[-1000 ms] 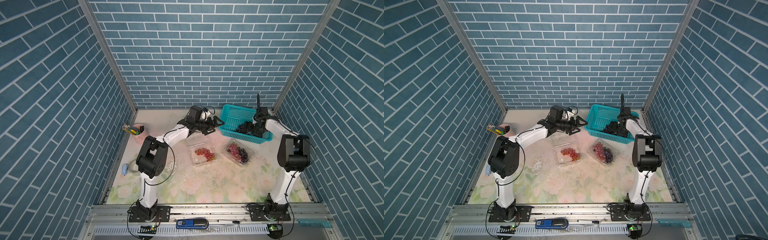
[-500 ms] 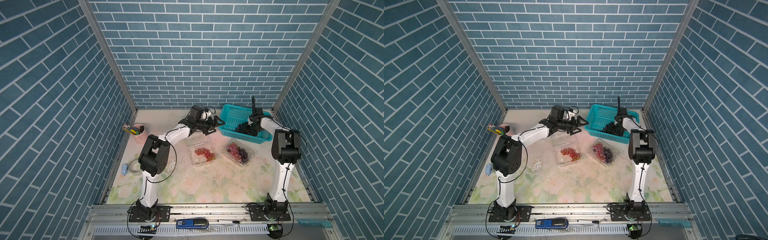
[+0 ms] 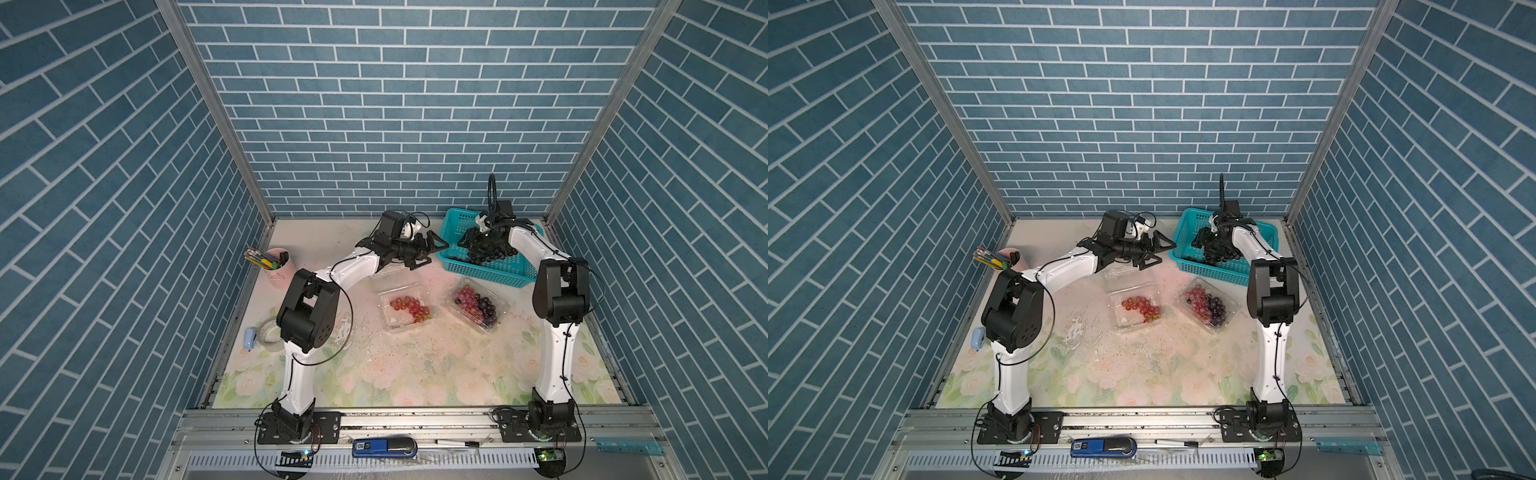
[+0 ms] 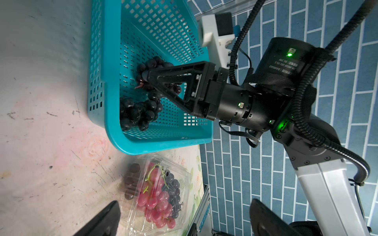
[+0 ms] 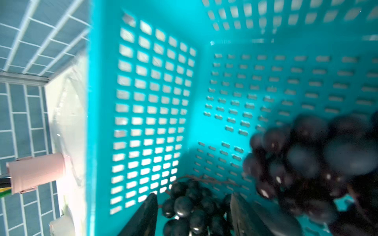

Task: Pack grapes into containers
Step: Pick up the grape from the basket.

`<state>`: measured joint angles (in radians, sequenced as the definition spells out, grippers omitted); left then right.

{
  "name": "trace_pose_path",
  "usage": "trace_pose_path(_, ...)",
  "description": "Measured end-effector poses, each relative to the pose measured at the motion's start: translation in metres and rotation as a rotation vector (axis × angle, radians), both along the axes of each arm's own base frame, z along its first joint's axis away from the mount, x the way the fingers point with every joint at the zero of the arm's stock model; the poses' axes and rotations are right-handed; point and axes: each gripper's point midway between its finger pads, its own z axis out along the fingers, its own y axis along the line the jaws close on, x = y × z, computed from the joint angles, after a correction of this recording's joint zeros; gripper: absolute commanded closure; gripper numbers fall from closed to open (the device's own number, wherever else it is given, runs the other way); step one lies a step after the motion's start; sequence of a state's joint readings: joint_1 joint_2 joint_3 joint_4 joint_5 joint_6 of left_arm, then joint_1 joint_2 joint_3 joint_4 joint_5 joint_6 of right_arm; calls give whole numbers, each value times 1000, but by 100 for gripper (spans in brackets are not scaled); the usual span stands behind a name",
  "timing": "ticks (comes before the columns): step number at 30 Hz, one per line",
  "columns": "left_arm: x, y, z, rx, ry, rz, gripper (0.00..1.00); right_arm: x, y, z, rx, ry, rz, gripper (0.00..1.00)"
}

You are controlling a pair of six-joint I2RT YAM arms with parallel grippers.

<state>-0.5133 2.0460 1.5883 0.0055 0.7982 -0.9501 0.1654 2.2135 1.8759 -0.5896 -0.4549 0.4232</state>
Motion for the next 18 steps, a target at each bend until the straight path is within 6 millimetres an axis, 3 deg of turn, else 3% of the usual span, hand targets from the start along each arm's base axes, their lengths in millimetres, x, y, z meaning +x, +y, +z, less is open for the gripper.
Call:
trace_pose_path(4,1,1,-1,1,3,2,0,5,-9,9,-40,-13,-18,33)
trace_pose_path(8,1,3,-4,4,8,6,0,-4,-24,-1,-121,26,-20,21)
trace_pose_path(15,1,3,-2,-4,4,2,0,-58,-41,-42,-181,186,5,12)
trace_pose_path(18,1,2,-2,-6,3,0,0,-63,-39,-46,-138,205,9,10)
